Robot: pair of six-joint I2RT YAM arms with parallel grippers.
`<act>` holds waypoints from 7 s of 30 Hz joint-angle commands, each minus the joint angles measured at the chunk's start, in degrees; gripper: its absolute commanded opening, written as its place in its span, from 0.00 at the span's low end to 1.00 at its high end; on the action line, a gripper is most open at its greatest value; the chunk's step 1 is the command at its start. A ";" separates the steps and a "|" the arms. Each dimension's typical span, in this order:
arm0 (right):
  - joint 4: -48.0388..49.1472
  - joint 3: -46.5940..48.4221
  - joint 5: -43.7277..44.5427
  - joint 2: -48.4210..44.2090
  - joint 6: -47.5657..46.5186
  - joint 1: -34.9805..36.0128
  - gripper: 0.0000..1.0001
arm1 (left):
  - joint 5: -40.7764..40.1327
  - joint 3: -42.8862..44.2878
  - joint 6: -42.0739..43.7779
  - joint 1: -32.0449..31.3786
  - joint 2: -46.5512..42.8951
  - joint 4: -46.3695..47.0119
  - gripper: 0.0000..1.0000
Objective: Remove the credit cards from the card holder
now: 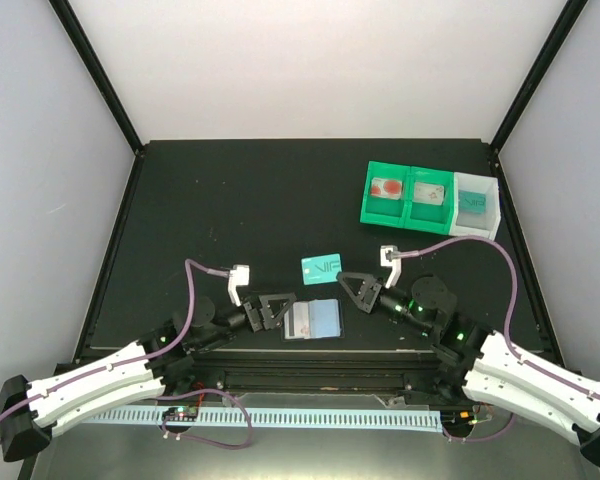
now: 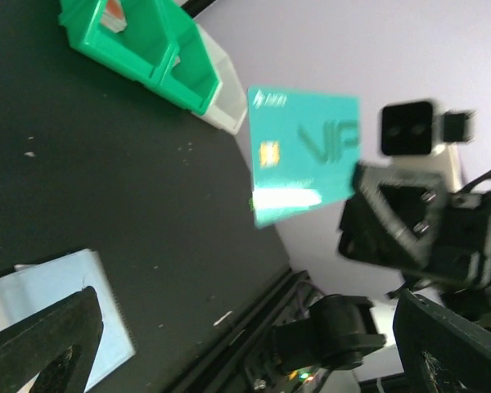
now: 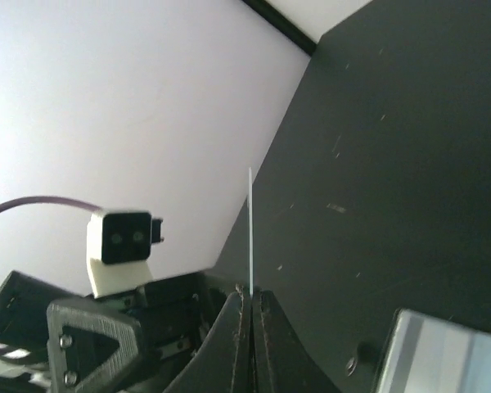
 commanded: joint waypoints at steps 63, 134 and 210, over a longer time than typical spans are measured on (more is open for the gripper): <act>-14.55 37.64 -8.81 50.56 -49.08 -73.87 0.01 | 7.00 8.70 23.22 1.92 11.33 -14.96 0.99; -32.70 69.78 -5.27 79.74 -49.01 -73.93 0.20 | 12.41 17.80 22.63 6.00 25.46 -17.31 0.99; -40.28 36.33 -16.46 35.07 -40.32 -51.07 0.28 | -2.14 20.37 25.47 9.92 11.40 -36.75 0.99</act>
